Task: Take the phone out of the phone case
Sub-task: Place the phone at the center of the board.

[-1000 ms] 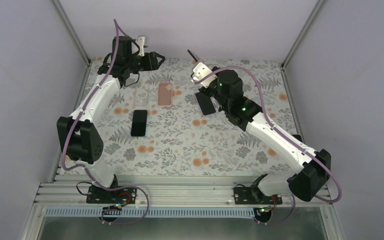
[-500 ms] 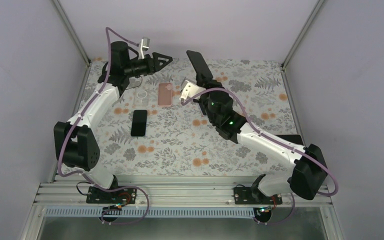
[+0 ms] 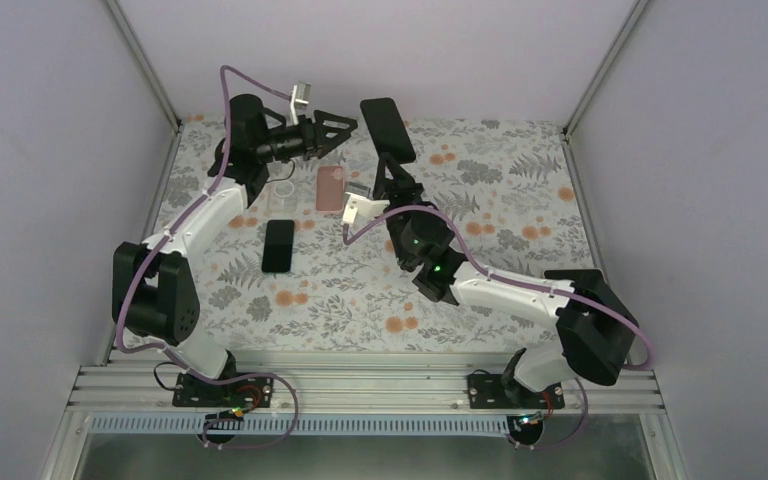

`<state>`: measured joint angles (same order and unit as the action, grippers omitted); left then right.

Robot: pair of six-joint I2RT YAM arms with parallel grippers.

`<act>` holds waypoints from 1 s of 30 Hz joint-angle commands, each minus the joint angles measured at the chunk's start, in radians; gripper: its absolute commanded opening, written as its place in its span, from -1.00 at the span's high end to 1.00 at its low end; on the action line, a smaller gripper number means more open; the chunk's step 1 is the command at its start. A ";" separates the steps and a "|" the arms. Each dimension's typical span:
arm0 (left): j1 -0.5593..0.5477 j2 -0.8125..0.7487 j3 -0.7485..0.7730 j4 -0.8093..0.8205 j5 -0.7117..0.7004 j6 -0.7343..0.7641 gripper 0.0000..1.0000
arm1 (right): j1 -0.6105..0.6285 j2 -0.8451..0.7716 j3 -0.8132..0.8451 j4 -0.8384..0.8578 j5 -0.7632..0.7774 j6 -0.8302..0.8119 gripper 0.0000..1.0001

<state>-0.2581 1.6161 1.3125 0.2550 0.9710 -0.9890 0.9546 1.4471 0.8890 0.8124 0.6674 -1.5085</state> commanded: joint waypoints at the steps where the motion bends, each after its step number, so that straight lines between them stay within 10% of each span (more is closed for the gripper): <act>1: -0.026 -0.025 0.003 0.096 0.040 -0.050 -0.45 | 0.020 0.007 0.001 0.237 0.026 -0.131 0.93; 30: -0.087 0.009 0.022 0.127 0.039 -0.116 0.05 | 0.081 0.081 -0.051 0.353 0.033 -0.276 0.93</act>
<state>-0.3397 1.6150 1.3277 0.3271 0.9997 -1.0721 1.0210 1.5150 0.8352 1.0412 0.7139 -1.7264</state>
